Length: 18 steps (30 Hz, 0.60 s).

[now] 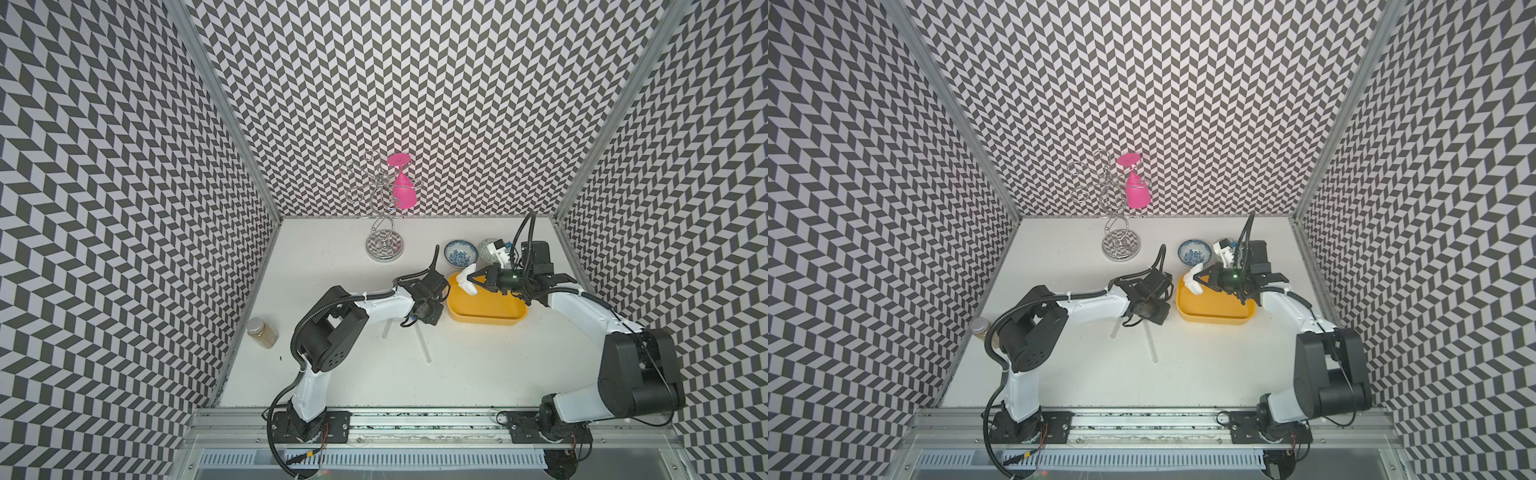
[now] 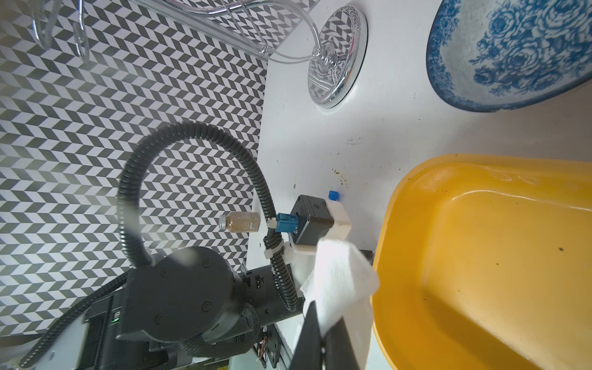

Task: Wipe the exteriors of test tubes
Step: Pick up the test tube at the center of the board.

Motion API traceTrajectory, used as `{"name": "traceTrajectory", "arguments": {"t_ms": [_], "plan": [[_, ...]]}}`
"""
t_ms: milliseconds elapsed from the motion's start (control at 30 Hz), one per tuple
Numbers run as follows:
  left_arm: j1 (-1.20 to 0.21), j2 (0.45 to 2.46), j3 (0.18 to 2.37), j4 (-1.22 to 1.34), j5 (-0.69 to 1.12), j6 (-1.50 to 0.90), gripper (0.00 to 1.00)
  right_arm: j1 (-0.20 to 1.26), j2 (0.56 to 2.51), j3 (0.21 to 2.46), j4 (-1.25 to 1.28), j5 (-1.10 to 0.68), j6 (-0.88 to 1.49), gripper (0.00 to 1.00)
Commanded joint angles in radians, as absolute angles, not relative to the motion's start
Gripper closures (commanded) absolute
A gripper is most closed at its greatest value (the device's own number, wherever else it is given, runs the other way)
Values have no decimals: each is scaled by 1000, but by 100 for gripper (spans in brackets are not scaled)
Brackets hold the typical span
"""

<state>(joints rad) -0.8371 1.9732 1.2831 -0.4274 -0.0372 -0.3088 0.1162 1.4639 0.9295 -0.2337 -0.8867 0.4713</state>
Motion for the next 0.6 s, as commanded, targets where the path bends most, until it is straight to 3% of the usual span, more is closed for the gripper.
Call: {"name": "traceTrajectory", "arguments": {"t_ms": [0,333,567], "plan": [[-826,1931,1268,-519,-37,-331,89,114,1437,925,-186,-882,476,100],[-812,1757,1344,-593,-20,-280,89,112,1466,964,-147,-899,503,100],[-846,1774,1426,-620,-15,-244,88,63,1437,999,-137,-894,518,100]]}}
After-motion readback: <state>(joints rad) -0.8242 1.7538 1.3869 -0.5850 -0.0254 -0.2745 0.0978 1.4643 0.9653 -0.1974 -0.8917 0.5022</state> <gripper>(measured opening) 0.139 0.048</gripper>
